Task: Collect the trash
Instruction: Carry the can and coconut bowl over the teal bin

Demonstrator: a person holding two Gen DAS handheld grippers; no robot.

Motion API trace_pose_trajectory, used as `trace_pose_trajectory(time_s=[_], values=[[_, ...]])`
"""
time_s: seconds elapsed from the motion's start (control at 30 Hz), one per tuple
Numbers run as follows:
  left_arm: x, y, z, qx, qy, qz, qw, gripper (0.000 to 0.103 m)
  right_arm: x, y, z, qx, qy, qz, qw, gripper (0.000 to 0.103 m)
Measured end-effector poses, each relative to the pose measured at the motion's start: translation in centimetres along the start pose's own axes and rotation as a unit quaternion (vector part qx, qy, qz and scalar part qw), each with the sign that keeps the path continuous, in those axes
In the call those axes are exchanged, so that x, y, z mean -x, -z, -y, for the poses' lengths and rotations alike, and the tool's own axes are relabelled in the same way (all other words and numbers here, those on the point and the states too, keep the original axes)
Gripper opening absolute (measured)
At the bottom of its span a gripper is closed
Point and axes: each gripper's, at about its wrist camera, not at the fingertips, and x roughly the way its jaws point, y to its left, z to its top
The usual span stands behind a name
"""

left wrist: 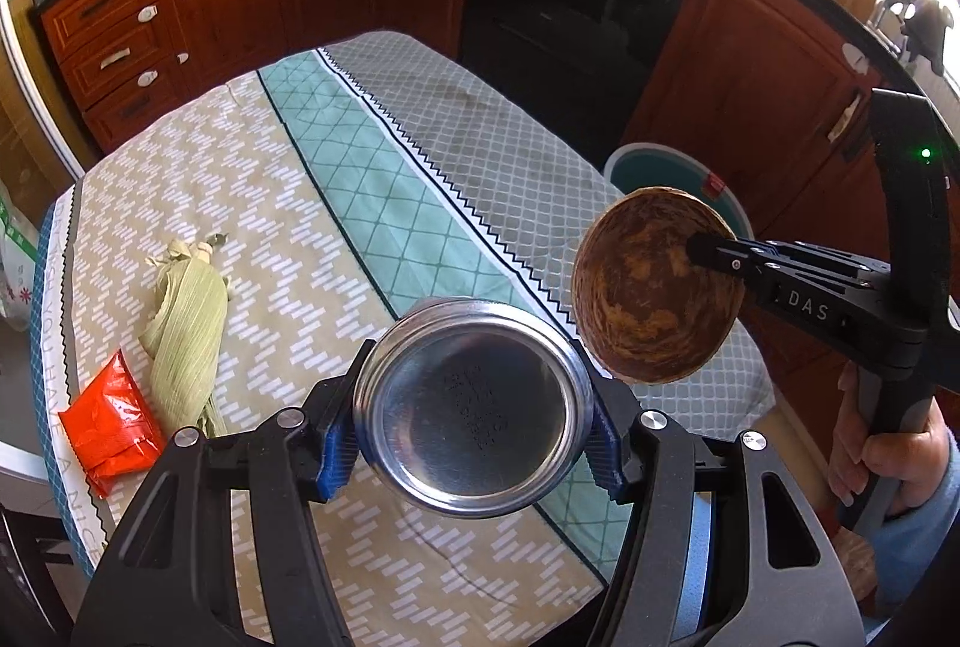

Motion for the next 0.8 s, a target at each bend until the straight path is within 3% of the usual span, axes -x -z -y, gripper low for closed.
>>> trace_pose_trajectory(time_s=[0.23,0.8], values=[[-1.1,-2.9,3.3,-0.033,0.004,0.001,0.9995,0.062,1.3,-1.3,3.2,-0.021,0.009,0.023,0.999,0.006],[-7.6,-9.9,14.5,-0.117,0.056,-0.025,0.9912,0.062,3.5,-2.1,16.7,-0.131,0.073,0.055,0.987,0.006]])
